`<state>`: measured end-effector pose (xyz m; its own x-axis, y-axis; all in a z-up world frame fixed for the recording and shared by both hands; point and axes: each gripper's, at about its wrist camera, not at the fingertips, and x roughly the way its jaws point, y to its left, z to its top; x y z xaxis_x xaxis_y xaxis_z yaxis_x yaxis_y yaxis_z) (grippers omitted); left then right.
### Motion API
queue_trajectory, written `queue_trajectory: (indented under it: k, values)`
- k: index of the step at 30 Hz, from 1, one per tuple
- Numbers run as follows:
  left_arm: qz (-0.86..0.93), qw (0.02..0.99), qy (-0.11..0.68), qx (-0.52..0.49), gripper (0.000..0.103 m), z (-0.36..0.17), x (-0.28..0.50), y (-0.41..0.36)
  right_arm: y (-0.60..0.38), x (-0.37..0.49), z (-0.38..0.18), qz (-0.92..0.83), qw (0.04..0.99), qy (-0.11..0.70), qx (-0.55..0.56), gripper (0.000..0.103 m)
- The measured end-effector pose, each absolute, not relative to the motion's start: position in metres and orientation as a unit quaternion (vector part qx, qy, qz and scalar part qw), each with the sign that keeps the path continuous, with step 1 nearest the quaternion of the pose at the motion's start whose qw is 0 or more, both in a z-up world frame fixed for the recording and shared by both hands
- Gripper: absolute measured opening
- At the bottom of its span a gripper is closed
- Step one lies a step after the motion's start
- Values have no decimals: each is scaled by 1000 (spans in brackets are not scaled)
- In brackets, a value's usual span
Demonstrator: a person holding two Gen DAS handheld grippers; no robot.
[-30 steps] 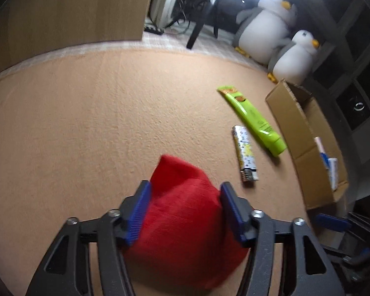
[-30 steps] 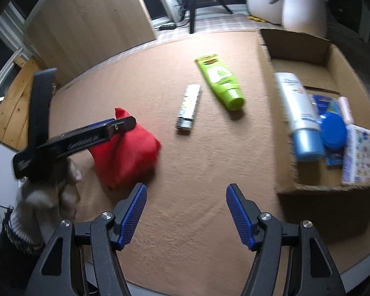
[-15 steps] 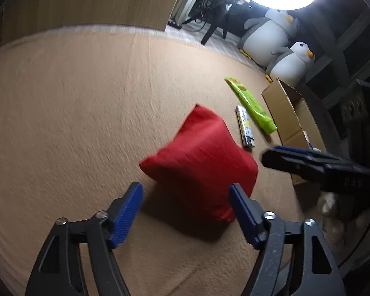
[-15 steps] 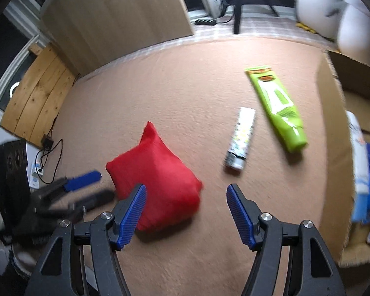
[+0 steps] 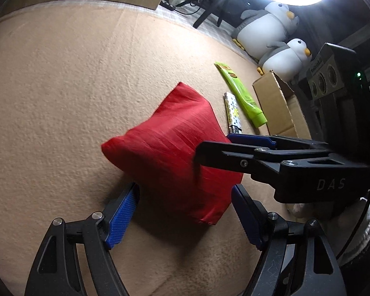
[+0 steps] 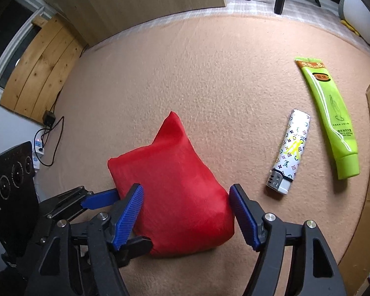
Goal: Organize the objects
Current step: 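Lift the red pouch with the left gripper while the right gripper also grasps it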
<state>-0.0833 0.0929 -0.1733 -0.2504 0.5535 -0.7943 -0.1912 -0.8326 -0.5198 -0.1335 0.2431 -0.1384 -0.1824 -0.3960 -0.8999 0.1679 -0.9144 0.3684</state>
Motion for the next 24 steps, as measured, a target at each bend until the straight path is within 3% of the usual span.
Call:
queue_trajectory:
  k: [9,24]
  values:
    - [773,243,-165,-563,75,-172,-87,99,237,-128,-138,-763,187,-76,613,70]
    - [790,281,-128,-530,74,-130,-96,144,277,-111,-104,-787,164,-118,583,70]
